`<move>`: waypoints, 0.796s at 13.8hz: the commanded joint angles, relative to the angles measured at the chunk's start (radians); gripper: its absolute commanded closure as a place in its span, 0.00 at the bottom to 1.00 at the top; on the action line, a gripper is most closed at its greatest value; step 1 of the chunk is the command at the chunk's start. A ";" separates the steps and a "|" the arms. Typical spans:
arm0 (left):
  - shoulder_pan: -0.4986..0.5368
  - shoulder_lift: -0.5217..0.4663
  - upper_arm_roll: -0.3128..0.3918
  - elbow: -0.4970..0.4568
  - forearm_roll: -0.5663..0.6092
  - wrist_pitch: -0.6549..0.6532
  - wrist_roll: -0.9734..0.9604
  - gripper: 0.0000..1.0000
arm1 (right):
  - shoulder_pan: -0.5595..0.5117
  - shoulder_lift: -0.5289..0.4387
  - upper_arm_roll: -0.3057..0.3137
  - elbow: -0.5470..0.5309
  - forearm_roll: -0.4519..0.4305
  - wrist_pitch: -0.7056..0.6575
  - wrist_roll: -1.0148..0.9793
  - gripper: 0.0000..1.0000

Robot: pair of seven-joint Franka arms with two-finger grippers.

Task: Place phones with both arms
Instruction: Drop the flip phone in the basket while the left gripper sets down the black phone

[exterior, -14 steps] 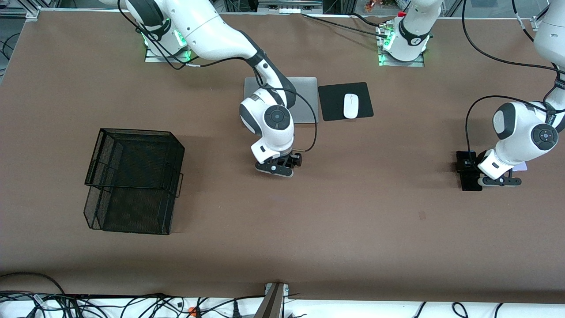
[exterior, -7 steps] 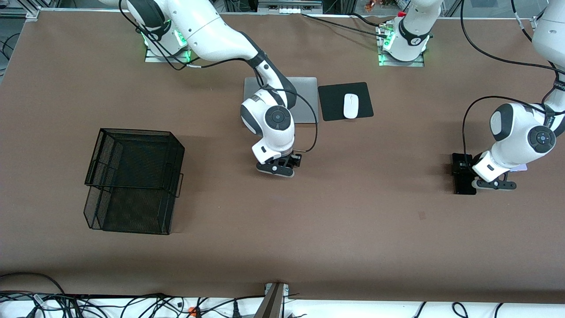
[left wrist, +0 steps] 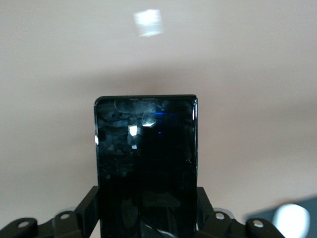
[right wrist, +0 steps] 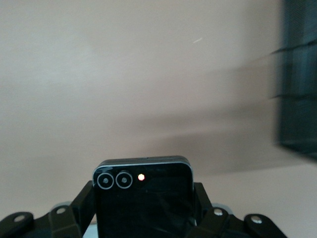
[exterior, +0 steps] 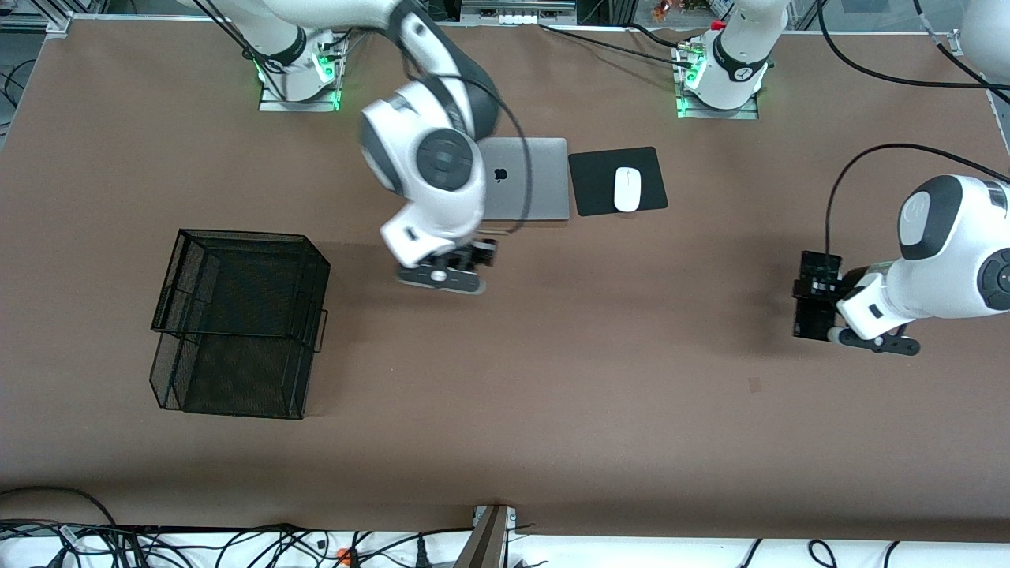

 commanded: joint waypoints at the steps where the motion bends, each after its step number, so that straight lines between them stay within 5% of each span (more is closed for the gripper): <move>1: -0.134 0.010 0.010 0.030 -0.084 -0.040 -0.012 0.79 | -0.006 -0.299 -0.126 -0.421 0.016 0.130 -0.245 0.96; 3: -0.247 0.059 0.009 0.036 -0.099 -0.024 -0.108 0.79 | -0.006 -0.395 -0.272 -0.550 0.016 0.155 -0.462 0.96; 6: -0.421 0.135 0.012 0.050 -0.150 0.184 -0.258 0.79 | -0.007 -0.404 -0.467 -0.629 0.018 0.229 -0.694 0.96; 11: -0.717 0.295 0.041 0.053 -0.136 0.656 -0.617 0.75 | -0.102 -0.233 -0.516 -0.671 0.189 0.437 -0.942 0.96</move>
